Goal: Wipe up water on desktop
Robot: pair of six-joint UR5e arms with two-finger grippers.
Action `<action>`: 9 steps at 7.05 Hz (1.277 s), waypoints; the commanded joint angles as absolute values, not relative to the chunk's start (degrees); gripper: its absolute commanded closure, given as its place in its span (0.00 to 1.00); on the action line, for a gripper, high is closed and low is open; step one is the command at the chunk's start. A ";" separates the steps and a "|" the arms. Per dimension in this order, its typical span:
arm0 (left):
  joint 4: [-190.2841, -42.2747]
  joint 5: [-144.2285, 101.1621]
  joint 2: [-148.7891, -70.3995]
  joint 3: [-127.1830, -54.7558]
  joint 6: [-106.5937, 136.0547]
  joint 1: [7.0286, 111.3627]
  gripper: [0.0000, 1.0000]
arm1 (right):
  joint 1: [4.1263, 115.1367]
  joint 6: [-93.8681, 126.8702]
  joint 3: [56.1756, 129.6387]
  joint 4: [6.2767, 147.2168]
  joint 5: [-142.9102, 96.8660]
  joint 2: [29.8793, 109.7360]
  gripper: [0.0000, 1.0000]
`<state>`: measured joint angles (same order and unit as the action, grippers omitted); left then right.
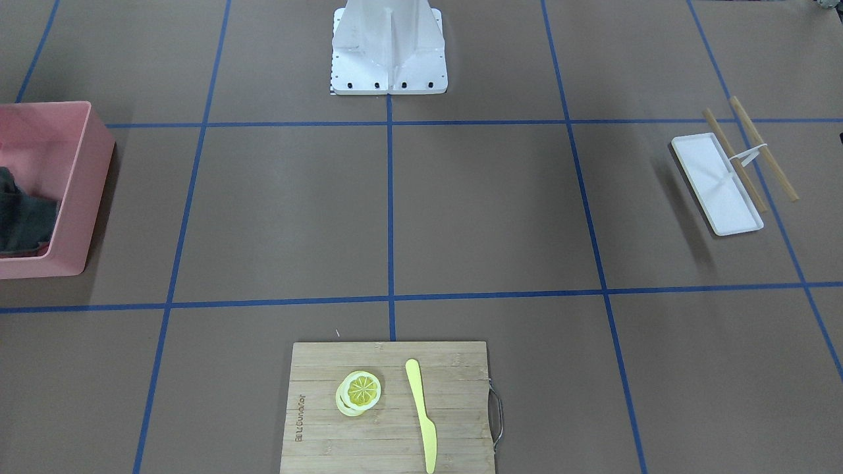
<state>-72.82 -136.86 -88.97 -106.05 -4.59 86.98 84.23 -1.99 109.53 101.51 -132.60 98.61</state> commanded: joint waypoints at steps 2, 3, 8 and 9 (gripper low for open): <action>-72.86 -137.46 -89.56 -106.08 -4.83 87.01 0.02 | 84.37 -1.93 109.25 101.51 -133.06 98.53 0.00; -72.77 -137.29 -89.47 -106.08 -4.75 87.19 0.02 | 84.37 -1.93 109.34 101.51 -133.07 98.53 0.00; -72.77 -140.89 -89.38 -110.30 -4.92 87.45 0.02 | 84.81 -2.02 109.78 101.51 -133.07 98.26 0.00; -72.77 -140.89 -89.30 -110.30 -4.92 87.45 0.02 | 84.81 -2.20 110.30 101.51 -133.07 98.09 0.00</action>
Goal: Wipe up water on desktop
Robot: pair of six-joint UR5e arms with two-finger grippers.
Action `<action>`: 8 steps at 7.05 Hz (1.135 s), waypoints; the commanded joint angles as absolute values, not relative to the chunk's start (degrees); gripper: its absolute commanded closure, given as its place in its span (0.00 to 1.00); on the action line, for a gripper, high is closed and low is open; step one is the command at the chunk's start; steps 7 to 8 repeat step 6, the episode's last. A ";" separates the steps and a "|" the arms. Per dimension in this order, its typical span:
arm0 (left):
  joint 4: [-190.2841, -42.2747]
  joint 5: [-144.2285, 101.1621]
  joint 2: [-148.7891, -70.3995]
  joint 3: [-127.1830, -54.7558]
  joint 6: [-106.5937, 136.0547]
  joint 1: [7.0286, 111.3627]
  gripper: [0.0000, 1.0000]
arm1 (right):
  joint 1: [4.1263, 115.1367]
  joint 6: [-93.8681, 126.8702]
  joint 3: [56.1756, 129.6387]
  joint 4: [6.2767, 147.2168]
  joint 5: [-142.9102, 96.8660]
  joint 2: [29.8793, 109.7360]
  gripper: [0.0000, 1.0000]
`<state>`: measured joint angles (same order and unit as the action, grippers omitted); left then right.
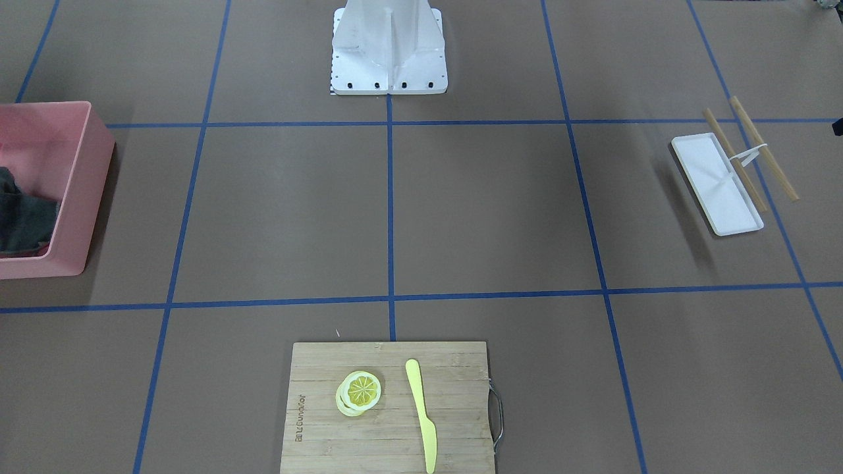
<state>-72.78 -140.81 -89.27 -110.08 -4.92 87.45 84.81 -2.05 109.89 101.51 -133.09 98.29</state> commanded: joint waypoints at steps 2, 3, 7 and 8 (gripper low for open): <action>-72.77 -140.80 -89.65 -110.30 -4.92 87.45 0.02 | 84.90 -2.02 110.82 101.51 -133.15 98.00 0.00; -72.77 -140.97 -89.39 -110.39 -4.92 87.45 0.02 | 84.90 -2.11 110.83 101.51 -133.15 98.09 0.00; -72.77 -141.42 -89.12 -110.74 -4.92 87.54 0.02 | 84.90 -2.11 110.83 101.51 -133.24 98.17 0.00; -72.77 -141.42 -89.12 -110.74 -4.92 87.54 0.02 | 84.90 -2.11 110.83 101.51 -133.24 98.17 0.00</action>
